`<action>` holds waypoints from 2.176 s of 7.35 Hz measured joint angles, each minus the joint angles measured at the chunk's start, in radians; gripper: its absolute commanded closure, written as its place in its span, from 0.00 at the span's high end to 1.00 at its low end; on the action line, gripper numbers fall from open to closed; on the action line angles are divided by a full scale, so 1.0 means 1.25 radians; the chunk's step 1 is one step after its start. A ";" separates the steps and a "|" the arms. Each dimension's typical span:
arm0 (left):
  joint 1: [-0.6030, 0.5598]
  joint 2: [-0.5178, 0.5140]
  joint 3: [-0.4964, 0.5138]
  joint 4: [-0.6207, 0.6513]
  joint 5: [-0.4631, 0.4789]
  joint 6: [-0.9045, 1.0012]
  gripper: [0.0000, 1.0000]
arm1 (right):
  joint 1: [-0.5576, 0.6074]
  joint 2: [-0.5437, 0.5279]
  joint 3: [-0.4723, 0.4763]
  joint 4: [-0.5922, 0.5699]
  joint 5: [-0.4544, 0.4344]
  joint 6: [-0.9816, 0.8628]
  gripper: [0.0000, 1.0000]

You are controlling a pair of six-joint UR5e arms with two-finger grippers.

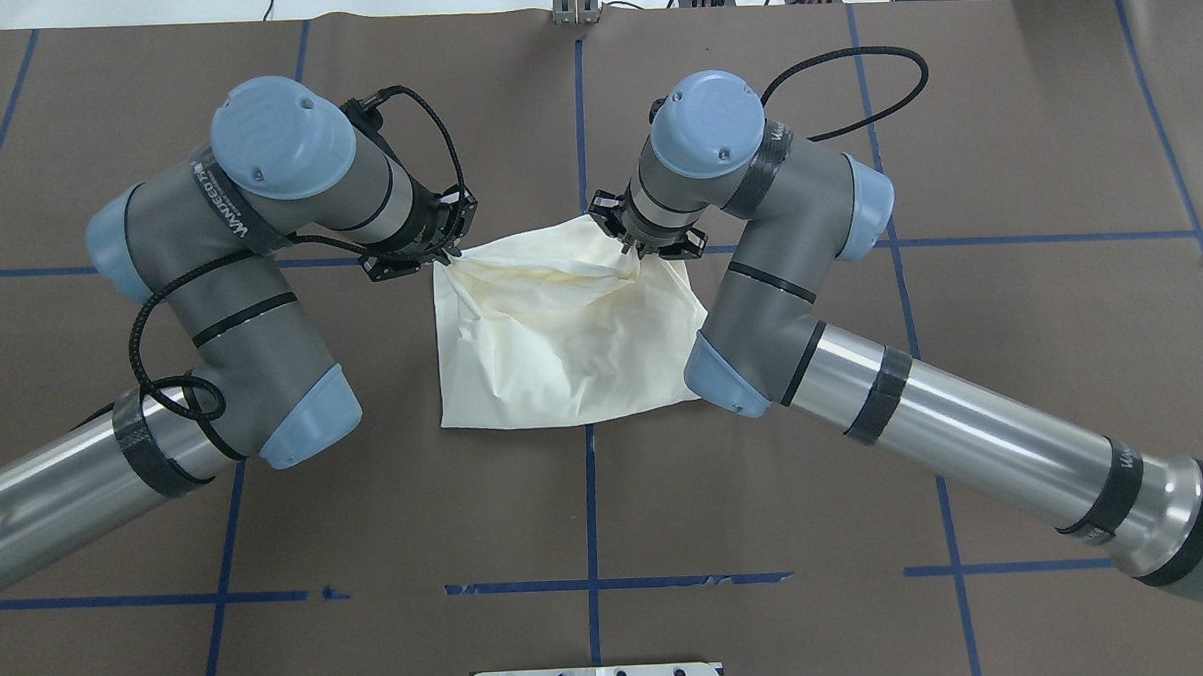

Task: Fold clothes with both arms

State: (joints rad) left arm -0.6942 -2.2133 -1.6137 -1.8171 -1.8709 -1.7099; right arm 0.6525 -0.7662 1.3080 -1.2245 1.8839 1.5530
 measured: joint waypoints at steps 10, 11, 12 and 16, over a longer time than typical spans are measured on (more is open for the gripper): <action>0.027 0.091 0.086 -0.412 -0.092 0.040 1.00 | 0.159 -0.025 0.020 -0.073 0.206 -0.184 1.00; 0.047 0.097 0.087 -0.432 -0.093 0.016 1.00 | 0.164 -0.033 0.045 -0.107 0.207 -0.207 1.00; 0.061 0.099 0.090 -0.439 -0.092 0.008 1.00 | 0.169 -0.038 0.058 -0.126 0.207 -0.221 1.00; 0.100 0.093 0.099 -0.458 -0.090 0.007 1.00 | 0.178 -0.045 0.069 -0.137 0.208 -0.230 1.00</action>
State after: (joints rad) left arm -0.5692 -2.0970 -1.4894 -2.3890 -1.9835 -1.7011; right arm 0.8750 -0.8228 1.3945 -1.3958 2.1444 1.2657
